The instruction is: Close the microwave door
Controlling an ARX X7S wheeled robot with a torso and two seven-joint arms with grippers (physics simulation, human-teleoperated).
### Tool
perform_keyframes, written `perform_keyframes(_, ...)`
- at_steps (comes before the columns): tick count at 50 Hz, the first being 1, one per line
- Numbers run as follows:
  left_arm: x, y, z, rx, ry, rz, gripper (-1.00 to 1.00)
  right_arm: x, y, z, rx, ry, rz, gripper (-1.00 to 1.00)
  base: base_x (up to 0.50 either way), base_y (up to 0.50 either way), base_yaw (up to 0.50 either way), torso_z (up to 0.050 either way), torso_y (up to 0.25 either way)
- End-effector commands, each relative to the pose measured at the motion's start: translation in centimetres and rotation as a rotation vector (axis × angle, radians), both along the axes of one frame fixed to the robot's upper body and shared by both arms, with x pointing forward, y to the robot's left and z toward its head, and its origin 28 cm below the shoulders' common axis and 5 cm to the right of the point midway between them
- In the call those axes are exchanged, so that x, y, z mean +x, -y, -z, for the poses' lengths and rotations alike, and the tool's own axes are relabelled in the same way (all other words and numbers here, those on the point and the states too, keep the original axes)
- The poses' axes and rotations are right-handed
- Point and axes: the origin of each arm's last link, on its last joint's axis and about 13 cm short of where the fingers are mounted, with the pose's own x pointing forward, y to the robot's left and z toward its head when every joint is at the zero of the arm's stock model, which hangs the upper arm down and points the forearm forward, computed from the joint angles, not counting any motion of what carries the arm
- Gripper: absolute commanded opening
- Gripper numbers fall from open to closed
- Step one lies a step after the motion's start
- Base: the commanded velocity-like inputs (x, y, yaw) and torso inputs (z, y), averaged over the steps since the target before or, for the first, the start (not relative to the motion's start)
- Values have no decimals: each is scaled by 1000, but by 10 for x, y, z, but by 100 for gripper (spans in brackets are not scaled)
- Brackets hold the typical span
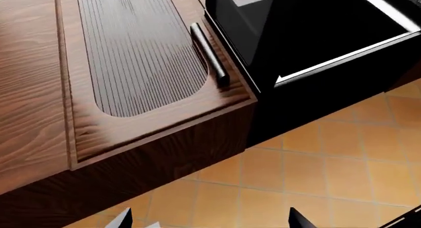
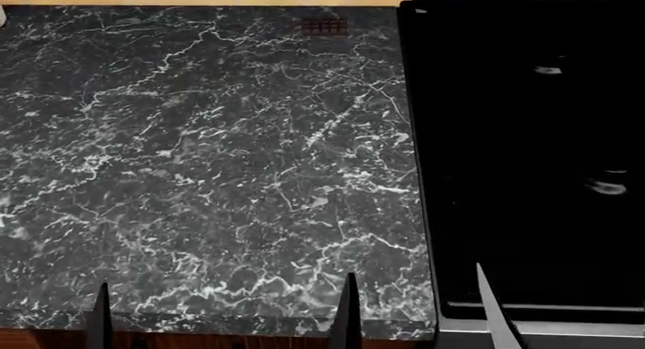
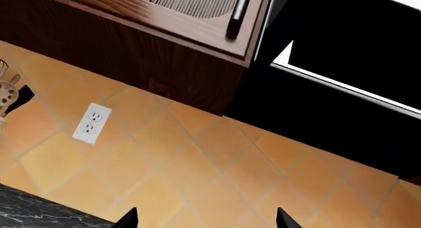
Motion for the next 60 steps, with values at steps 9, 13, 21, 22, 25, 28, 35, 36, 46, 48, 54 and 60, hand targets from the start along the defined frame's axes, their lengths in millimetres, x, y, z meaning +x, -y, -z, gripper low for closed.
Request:
perform_keyframes(9,-1,1,-1,4,8,10,100,-1,2,1,7,9,3,100,500,0,0,0,0)
perform_keyframes(13,-2,2,-3,6,9,9,100,0,3,0,17,4,-1,100,500,0,0,0,0)
perform_keyframes(21,0,3,-4,8,6,10,100,1,3,3,9,-6,-5,100,142,0,0,0,2)
perform_keyframes(22,0,3,-4,8,7,11,100,0,3,2,4,1,-3,100,0,0,0,0,0)
perform_keyframes(25,-1,2,-3,8,10,9,100,-14,2,-8,-5,45,-24,100,0,0,0,0,0)
perform_keyframes(28,1,3,-3,4,8,11,100,-32,-5,-22,-56,124,-92,100,0,0,0,0,0)
perform_keyframes(35,0,3,-5,4,11,4,100,-59,-10,-32,-76,129,-152,100,0,0,0,0,0)
perform_keyframes(36,0,3,-4,4,12,4,100,-65,-9,-35,-69,136,-163,100,0,0,0,0,0)
perform_keyframes(46,1,5,-6,-1,18,8,100,-29,-45,-71,-64,148,-193,100,0,0,0,0,0)
perform_keyframes(48,6,3,-6,-3,17,12,100,-27,-48,-81,-64,140,-207,100,0,0,0,0,0)
perform_keyframes(54,11,3,-7,-2,19,12,100,-11,-52,-100,-104,141,-239,100,0,0,0,0,0)
perform_keyframes(60,13,4,-6,-2,21,12,100,10,-53,-127,-86,134,-274,100,0,0,0,0,0)
